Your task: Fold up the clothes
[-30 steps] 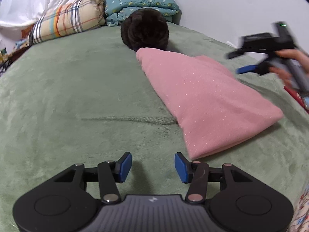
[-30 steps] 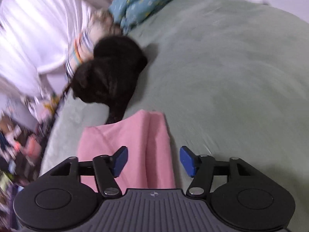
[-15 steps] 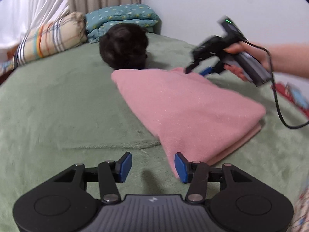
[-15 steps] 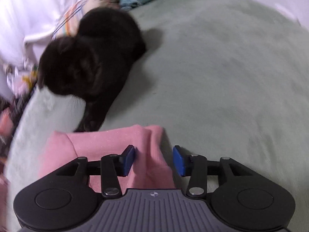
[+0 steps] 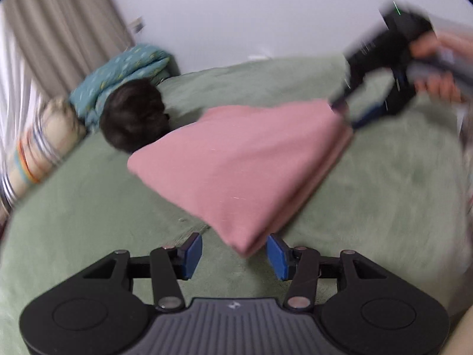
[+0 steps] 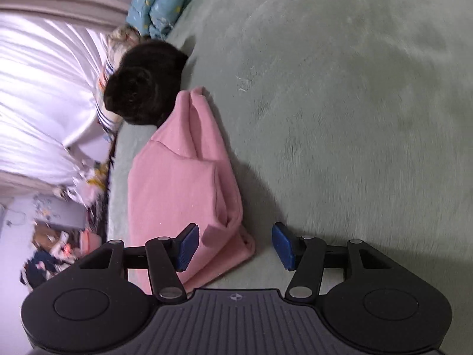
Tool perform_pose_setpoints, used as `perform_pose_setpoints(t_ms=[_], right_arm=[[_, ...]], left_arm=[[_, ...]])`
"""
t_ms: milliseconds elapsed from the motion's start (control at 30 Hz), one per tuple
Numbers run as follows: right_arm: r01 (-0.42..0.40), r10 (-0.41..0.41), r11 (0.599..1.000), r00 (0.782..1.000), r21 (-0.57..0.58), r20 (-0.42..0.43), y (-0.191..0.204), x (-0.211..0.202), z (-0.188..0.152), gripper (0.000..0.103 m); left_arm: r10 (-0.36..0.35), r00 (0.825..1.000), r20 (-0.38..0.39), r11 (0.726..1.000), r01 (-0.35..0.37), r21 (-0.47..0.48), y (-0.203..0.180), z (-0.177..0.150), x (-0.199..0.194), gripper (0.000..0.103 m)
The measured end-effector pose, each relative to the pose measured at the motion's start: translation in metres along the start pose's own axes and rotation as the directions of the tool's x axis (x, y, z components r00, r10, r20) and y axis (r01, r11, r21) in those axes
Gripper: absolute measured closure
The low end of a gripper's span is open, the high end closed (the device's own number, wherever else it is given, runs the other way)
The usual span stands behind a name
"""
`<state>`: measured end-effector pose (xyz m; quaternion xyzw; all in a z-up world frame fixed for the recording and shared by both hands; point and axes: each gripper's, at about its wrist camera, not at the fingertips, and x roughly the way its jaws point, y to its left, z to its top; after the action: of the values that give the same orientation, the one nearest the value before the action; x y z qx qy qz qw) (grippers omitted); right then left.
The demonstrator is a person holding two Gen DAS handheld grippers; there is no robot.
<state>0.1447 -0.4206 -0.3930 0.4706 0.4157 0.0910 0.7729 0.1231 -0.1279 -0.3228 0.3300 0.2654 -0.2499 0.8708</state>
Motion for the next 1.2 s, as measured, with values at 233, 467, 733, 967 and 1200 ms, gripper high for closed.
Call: perform_pose_setpoints(t_ms=[233,467,733,967,1200], right_arm=[[-0.022,0.021,0.997,1.0,0.079,0.014,0.006,0.01,-0.006,0.05],[-0.049,0.045,0.996,0.998,0.079,0.05,0.024,0.006,-0.006,0.092],[-0.002,0.001,1.0,0.999,0.002,0.051,0.049,0.004,-0.014,0.092],[-0.024,0.024,1.0,0.998,0.008,0.059,0.059,0.002,-0.011,0.092],[-0.101,0.095,0.991,0.993,0.084,0.069,0.056,-0.002,-0.006,0.092]], left_arm=[[0.195,0.98,-0.033,0.968,-0.187,0.168,-0.031,0.01,0.032,0.053],[0.234,0.97,-0.063,0.969,-0.239,-0.069,0.002,0.013,0.029,0.054],[0.087,0.988,-0.124,0.821,-0.142,-0.553,0.054,-0.01,0.015,0.054],[0.281,0.959,-0.023,0.956,-0.282,-0.085,-0.003,0.005,-0.005,0.054],[0.292,0.956,-0.018,0.949,-0.287,0.129,-0.024,0.007,0.026,0.054]])
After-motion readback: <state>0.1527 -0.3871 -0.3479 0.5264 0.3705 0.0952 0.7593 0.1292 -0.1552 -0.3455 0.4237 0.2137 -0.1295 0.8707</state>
